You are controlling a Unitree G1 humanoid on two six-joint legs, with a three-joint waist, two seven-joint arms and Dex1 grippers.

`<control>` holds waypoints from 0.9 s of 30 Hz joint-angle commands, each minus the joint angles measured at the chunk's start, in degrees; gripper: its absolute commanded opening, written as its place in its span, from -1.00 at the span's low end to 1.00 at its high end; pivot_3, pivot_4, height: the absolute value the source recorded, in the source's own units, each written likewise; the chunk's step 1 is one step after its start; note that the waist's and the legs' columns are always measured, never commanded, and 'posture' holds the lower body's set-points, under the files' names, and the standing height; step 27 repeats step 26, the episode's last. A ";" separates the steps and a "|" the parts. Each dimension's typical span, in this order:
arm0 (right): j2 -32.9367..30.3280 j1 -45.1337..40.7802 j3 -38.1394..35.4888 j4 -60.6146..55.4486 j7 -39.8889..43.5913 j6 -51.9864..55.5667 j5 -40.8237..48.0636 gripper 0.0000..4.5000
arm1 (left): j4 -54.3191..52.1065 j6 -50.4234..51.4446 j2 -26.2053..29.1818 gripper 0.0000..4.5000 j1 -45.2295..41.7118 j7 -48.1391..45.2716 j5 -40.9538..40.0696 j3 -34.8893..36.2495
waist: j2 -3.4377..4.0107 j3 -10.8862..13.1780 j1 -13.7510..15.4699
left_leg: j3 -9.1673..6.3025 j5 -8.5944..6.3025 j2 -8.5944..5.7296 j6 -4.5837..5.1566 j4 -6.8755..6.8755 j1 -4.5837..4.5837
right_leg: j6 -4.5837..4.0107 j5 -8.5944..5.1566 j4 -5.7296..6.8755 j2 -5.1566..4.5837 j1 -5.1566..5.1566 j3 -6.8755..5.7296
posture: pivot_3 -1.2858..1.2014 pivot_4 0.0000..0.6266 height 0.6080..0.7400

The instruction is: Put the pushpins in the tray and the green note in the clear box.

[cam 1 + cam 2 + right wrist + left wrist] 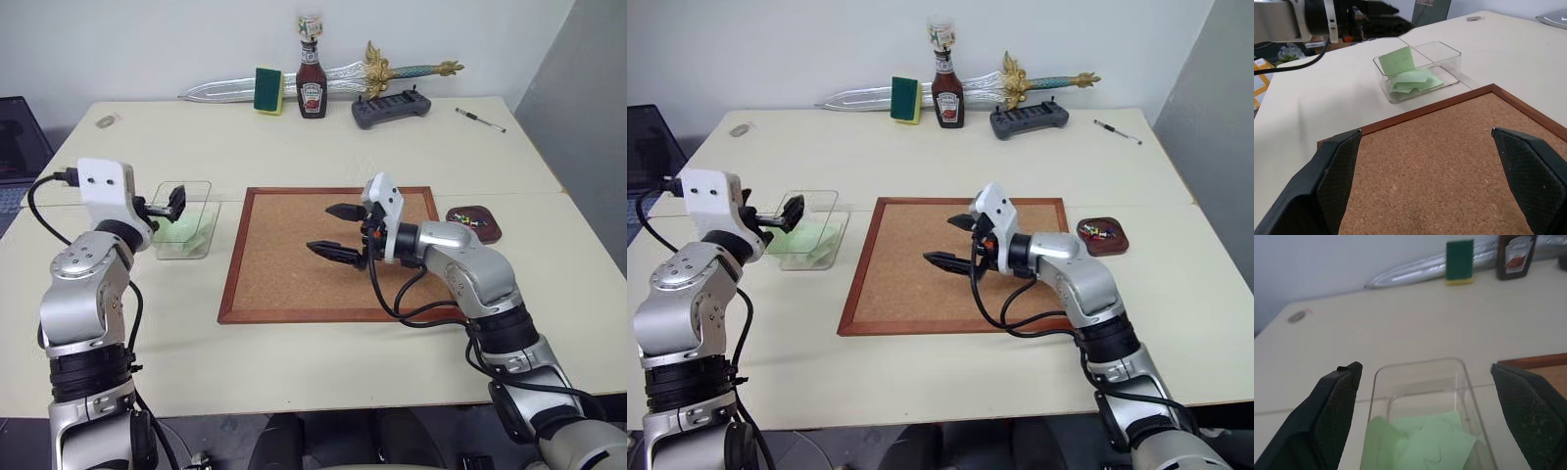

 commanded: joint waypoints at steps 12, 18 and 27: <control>1.92 14.30 -12.50 -1.78 -18.81 -19.86 -7.82 1.00 | -16.23 -9.55 -15.32 0.98 13.12 4.93 3.30 -15.97 | -0.06 -0.03 0.30 | 0.07 -0.01 -0.01 0.02 -0.04 0.03 | 0.00 0.00 -0.01 -0.02 0.07 0.08 | 0.03 -0.52 1.00; 3.99 21.48 -12.35 -2.71 -19.08 -25.37 -7.07 1.00 | -12.11 -16.11 -17.44 0.98 18.94 7.00 7.90 -18.47 | -0.04 -0.04 0.13 | 0.20 -0.01 0.03 0.03 -0.04 0.20 | 0.00 0.00 -0.02 0.01 0.16 0.16 | 0.03 -0.52 1.00; 4.04 24.42 -11.99 -1.19 -18.28 -28.02 -7.33 1.00 | -12.52 -20.31 -18.53 0.98 23.60 5.14 6.46 -18.19 | -0.05 -0.03 0.49 | 0.24 -0.01 0.04 0.03 -0.03 0.44 | 0.02 0.00 -0.02 0.01 0.34 0.18 | 0.03 -0.52 1.00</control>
